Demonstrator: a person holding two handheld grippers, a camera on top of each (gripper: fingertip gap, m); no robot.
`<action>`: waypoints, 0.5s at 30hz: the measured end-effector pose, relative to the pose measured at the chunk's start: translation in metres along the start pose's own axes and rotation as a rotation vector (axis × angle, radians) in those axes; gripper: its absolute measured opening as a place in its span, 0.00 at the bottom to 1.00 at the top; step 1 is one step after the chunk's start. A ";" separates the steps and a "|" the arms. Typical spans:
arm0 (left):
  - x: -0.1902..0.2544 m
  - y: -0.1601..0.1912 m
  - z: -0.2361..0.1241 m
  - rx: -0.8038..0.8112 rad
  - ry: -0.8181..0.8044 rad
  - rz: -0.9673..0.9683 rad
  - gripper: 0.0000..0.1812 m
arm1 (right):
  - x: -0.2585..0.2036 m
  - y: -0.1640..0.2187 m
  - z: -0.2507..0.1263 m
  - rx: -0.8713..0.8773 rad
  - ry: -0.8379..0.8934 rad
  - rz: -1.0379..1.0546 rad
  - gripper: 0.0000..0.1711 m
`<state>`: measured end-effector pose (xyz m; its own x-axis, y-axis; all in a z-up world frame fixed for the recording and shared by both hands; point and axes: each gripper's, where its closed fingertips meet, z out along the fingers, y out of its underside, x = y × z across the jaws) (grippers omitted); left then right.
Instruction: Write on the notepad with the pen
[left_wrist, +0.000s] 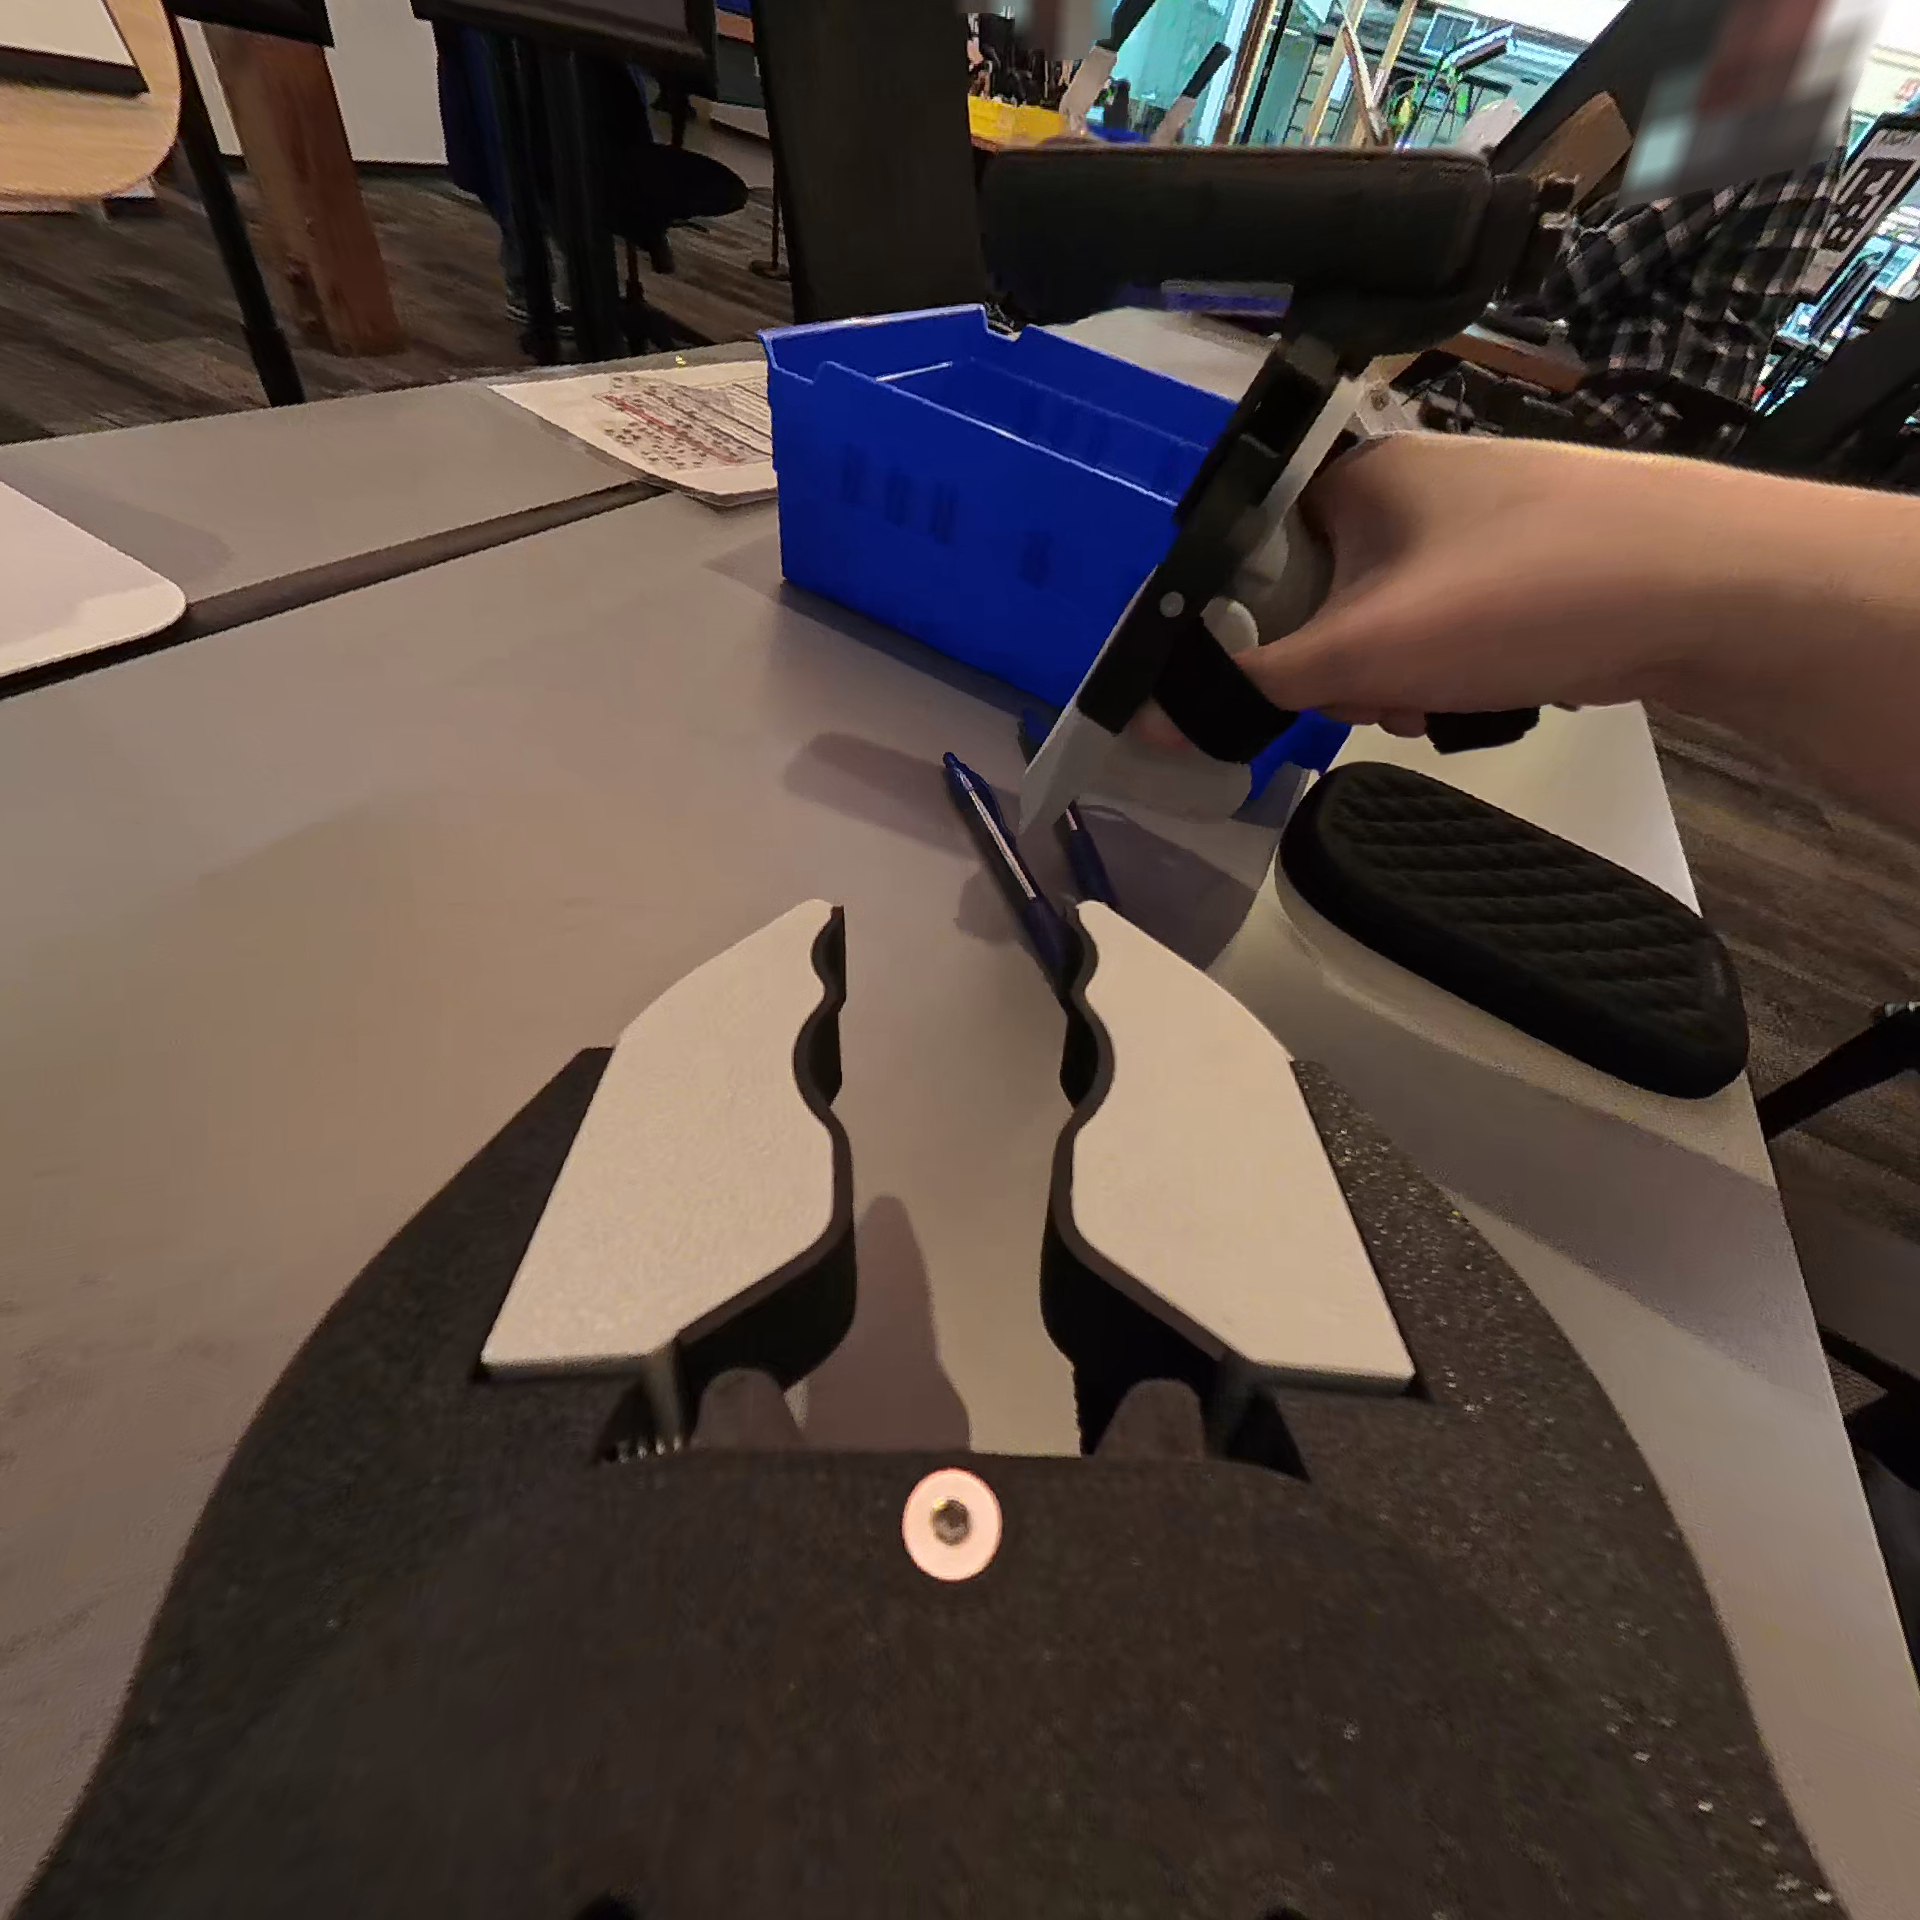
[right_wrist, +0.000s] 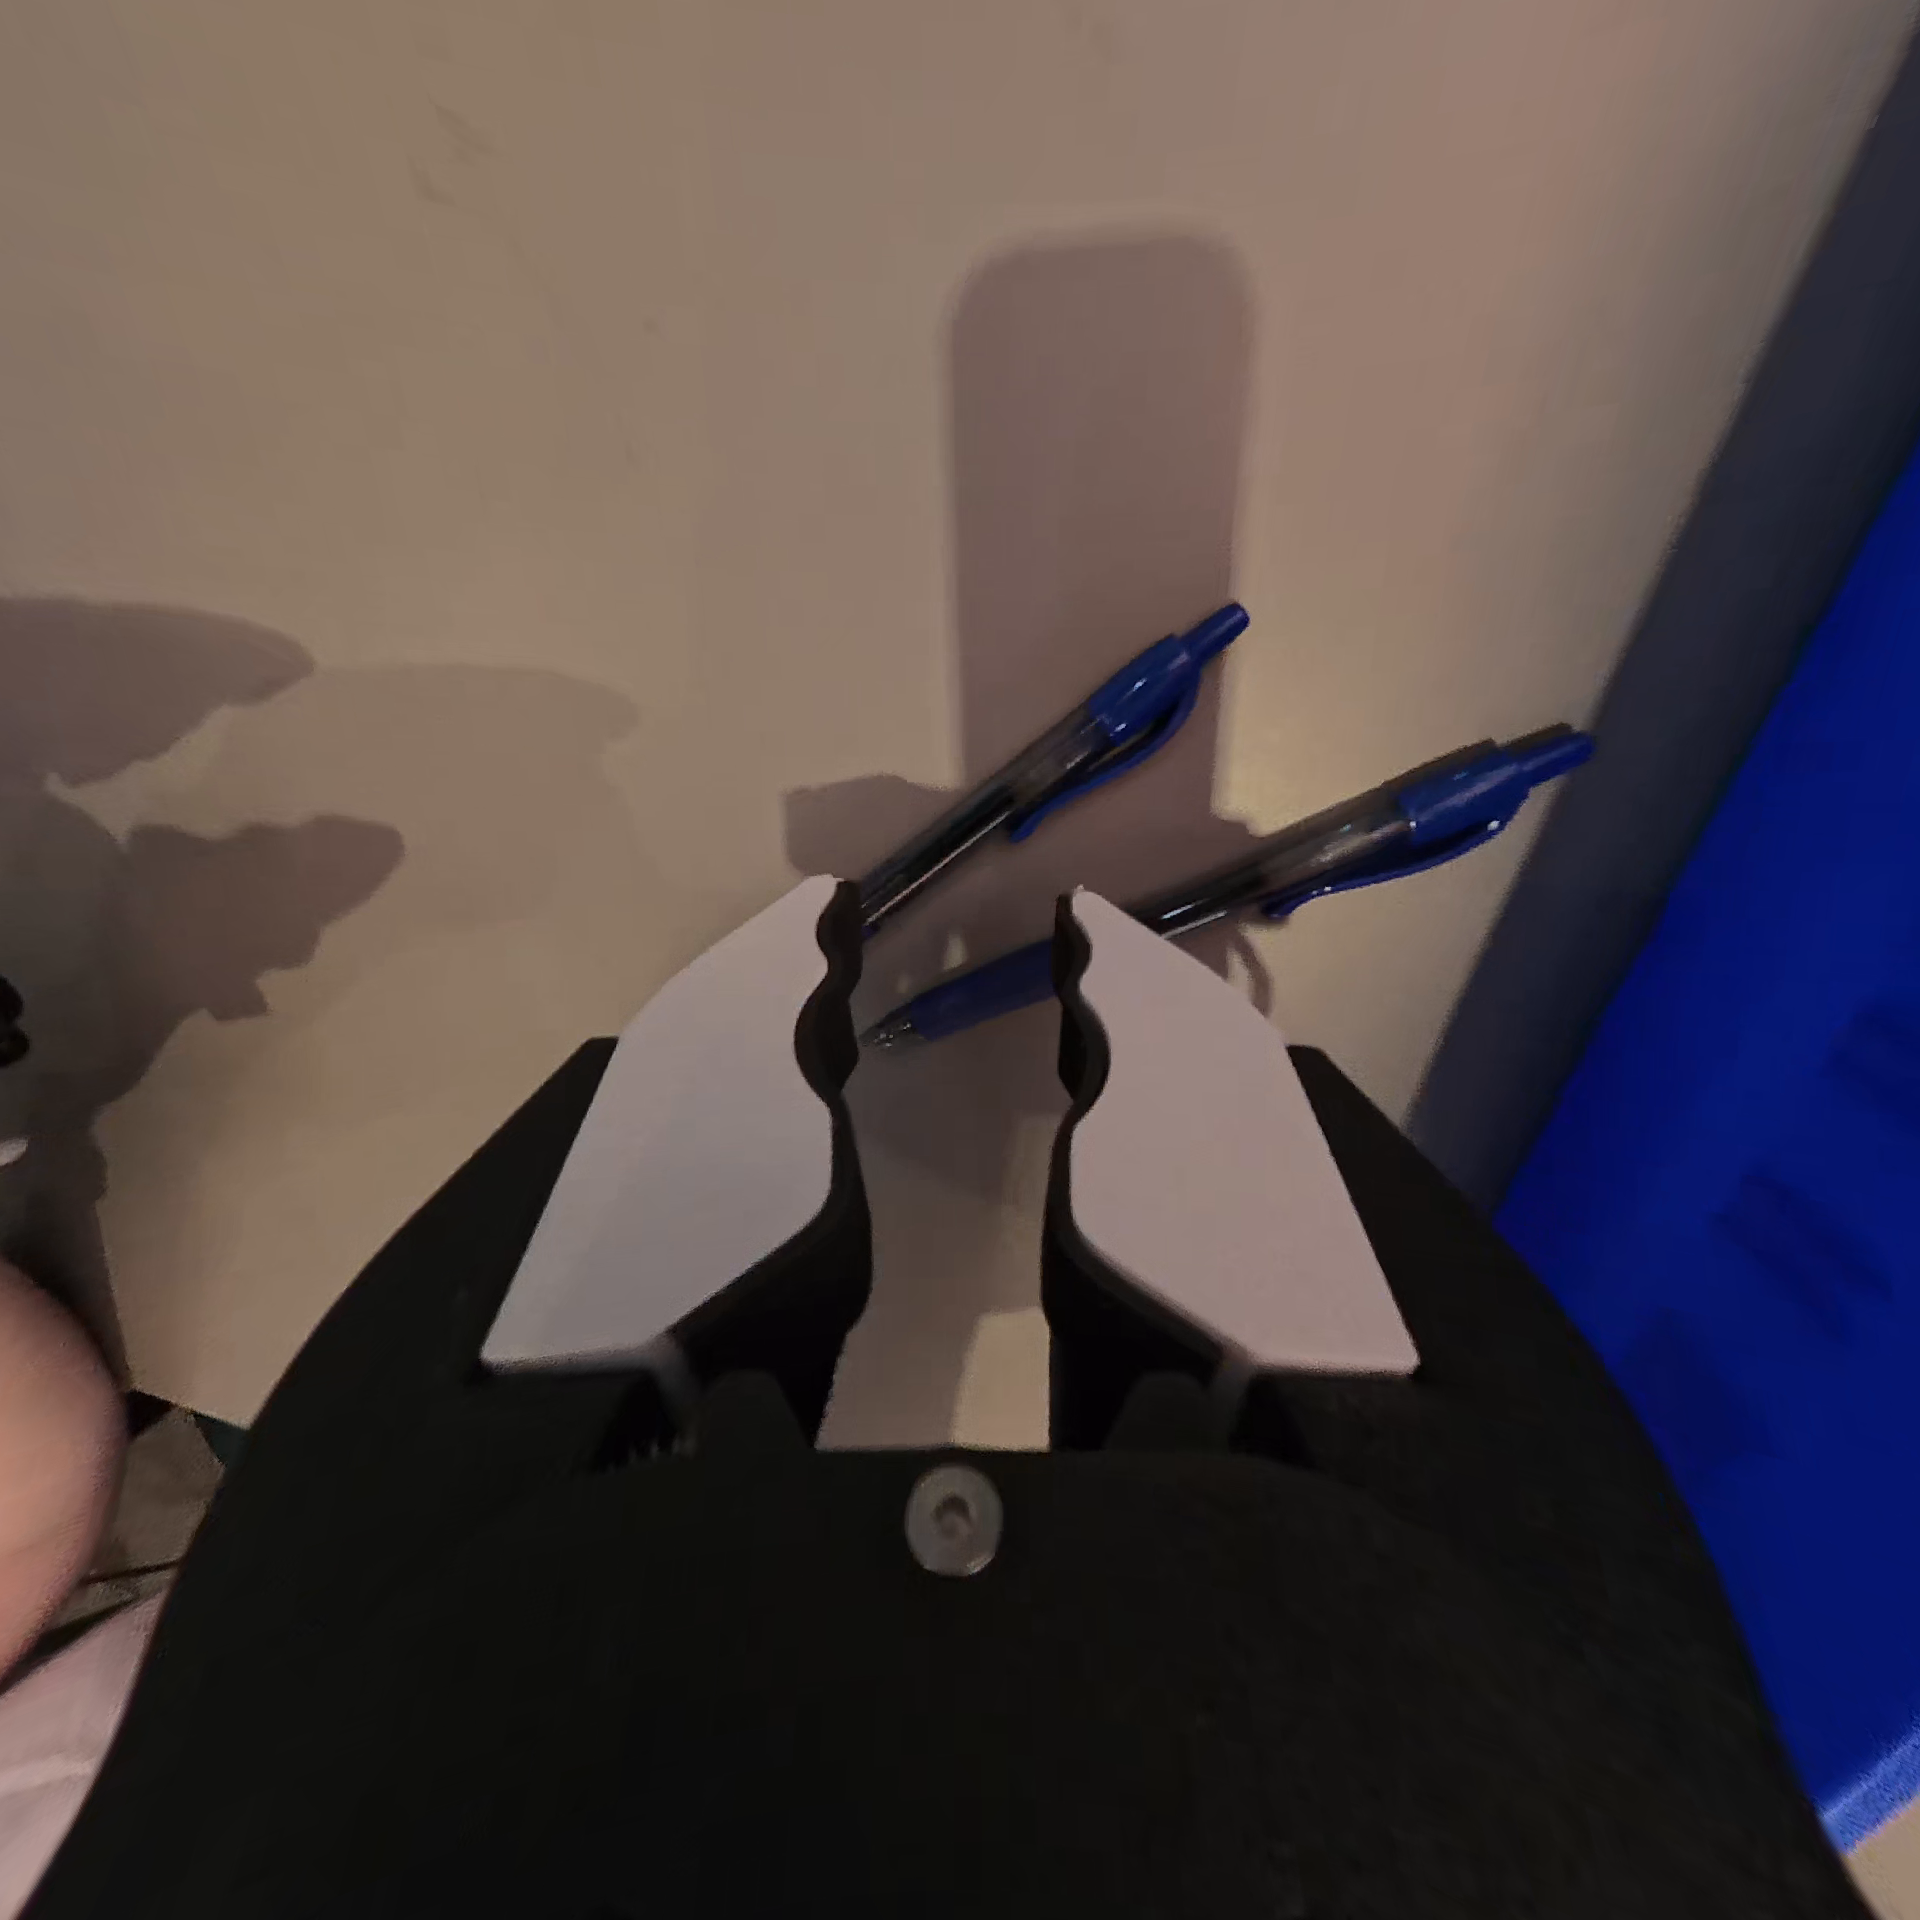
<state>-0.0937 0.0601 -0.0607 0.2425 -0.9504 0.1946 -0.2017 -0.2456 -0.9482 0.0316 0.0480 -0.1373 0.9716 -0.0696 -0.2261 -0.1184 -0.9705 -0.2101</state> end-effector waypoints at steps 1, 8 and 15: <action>0.001 0.000 0.000 0.000 0.002 0.002 0.21 | 0.002 0.001 0.001 -0.006 0.022 0.017 0.21; 0.013 -0.005 -0.001 0.013 0.055 -0.023 0.21 | 0.001 0.000 0.014 -0.015 0.065 0.127 0.23; 0.012 -0.008 -0.003 0.030 0.061 -0.033 0.21 | -0.007 -0.001 0.024 -0.076 0.161 0.122 0.19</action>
<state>-0.0920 0.0496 -0.0499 0.1898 -0.9520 0.2401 -0.1654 -0.2721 -0.9479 0.0198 0.0546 -0.1579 0.9720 -0.2172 -0.0895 -0.2268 -0.9669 -0.1171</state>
